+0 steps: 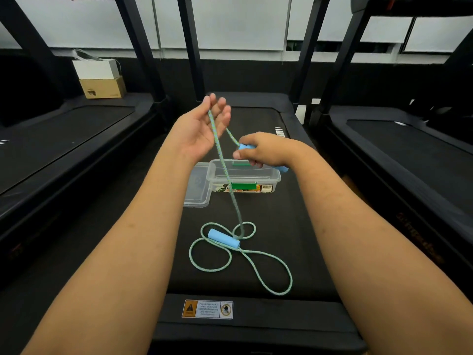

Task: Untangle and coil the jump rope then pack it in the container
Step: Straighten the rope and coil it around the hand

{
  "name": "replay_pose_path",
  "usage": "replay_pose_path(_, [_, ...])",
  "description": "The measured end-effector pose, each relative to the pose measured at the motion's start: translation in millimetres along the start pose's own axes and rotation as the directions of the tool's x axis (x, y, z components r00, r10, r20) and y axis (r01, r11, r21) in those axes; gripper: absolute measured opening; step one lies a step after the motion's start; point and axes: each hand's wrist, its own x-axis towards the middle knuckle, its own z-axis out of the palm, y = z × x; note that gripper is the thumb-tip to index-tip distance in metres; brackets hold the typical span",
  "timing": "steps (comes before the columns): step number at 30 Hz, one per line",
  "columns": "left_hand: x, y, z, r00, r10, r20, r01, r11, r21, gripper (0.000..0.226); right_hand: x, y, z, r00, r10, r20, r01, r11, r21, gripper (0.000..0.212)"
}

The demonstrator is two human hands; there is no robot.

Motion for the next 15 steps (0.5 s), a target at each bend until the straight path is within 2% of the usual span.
replay_pose_path(2, [-2,5,5,0.999,-0.038,0.024,0.032,0.972,0.233,0.02,0,5,-2,1.0,0.019,-0.012,-0.019,1.0,-0.023,0.025])
replay_pose_path(4, [-3,5,16,0.996,-0.074,0.043,0.057,0.944,0.325,0.022,0,8,-1,1.0,0.026,-0.005,-0.026,1.0,-0.017,0.03])
replay_pose_path(5, [-3,3,21,0.996,-0.081,0.039,0.064,0.943,0.326,0.024,2,7,0,0.999,0.024,-0.031,-0.022,0.999,0.038,0.039])
replay_pose_path(6, [-2,1,25,0.996,-0.083,0.029,0.07,0.947,0.314,0.025,3,4,1,0.996,0.019,-0.088,-0.005,0.987,0.159,0.045])
replay_pose_path(7, [0,-2,28,0.997,-0.08,0.016,0.072,0.954,0.292,0.027,6,0,3,0.986,0.035,-0.163,0.022,0.942,0.336,0.042])
replay_pose_path(8, [2,-5,28,0.997,-0.072,0.002,0.069,0.962,0.264,0.028,6,-8,4,0.974,0.078,-0.212,0.049,0.842,0.537,0.033])
replay_pose_path(9, [4,-7,27,0.998,-0.056,-0.018,0.058,0.971,0.232,0.028,6,-17,4,0.973,0.12,-0.197,0.062,0.686,0.725,0.025])
replay_pose_path(10, [6,-7,25,0.999,-0.031,-0.039,0.038,0.978,0.207,0.026,7,-24,5,0.983,0.131,-0.127,0.043,0.51,0.859,0.027])
replay_pose_path(11, [7,-5,21,0.999,-0.004,-0.053,0.015,0.976,0.217,0.024,7,-29,6,0.994,0.102,-0.039,-0.002,0.373,0.928,0.036])
replay_pose_path(12, [7,-2,18,0.998,0.018,-0.061,-0.001,0.963,0.268,0.022,6,-32,9,0.998,0.061,0.024,-0.043,0.317,0.947,0.045])
replay_pose_path(13, [6,2,14,0.998,0.031,-0.057,-0.01,0.941,0.338,0.02,5,-34,11,0.998,0.019,0.067,-0.069,0.319,0.945,0.05])
replay_pose_path(15, [4,11,7,0.997,0.043,-0.064,-0.008,0.883,0.468,0.017,4,-35,12,0.997,-0.006,0.071,-0.061,0.449,0.892,0.044])
